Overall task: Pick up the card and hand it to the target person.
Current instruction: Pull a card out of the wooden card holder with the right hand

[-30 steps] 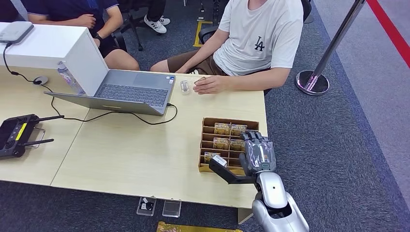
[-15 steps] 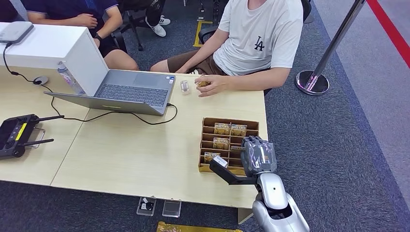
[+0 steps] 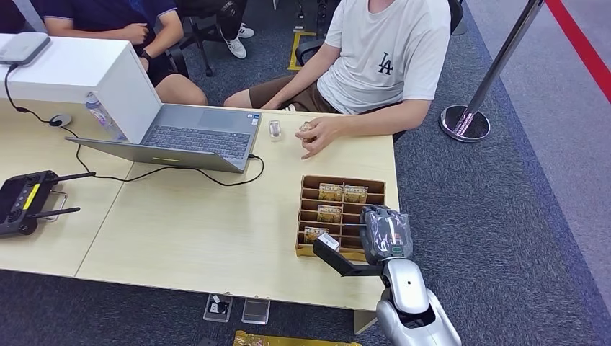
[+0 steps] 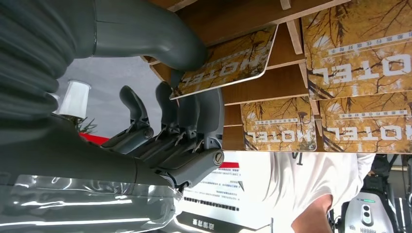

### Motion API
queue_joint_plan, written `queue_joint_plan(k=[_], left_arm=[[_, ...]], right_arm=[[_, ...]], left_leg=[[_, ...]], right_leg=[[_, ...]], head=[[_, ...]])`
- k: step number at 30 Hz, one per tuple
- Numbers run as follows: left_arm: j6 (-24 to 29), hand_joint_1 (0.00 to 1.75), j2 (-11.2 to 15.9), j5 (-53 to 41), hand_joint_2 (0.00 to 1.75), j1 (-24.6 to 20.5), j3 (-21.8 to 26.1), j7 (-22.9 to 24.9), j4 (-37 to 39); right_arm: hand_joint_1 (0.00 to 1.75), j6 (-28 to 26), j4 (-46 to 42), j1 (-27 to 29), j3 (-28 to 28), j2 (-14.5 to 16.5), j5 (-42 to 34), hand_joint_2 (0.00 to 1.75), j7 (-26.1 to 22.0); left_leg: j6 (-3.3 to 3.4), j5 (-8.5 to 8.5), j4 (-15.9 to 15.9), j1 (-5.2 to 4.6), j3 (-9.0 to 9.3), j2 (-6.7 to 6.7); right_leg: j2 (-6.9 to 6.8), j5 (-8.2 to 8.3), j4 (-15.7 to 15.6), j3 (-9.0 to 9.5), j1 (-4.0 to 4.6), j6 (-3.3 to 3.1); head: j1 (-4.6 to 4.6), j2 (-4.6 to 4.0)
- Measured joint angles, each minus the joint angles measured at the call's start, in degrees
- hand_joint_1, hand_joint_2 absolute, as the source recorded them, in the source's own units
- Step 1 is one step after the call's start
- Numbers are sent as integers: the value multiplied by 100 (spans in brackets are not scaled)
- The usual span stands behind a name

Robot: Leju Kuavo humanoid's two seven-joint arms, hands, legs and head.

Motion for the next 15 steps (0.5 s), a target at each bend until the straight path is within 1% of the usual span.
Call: queue_joint_plan(k=[10,15], left_arm=[[193,0,-36,-1,175,2,0,-32,2],[184,0,-37,19,175,0,1,-39,2]], right_arm=[[145,-10,44,-10,-35,2,23,175,-80],[145,-16,79,-30,-45,5,19,175,-93]], left_leg=[[0,0,0,0,0,0],[0,1,0,0,1,0]], right_leg=[[0,0,0,1,0,0],[0,1,0,2,0,0]], head=[[1,0],[2,0]])
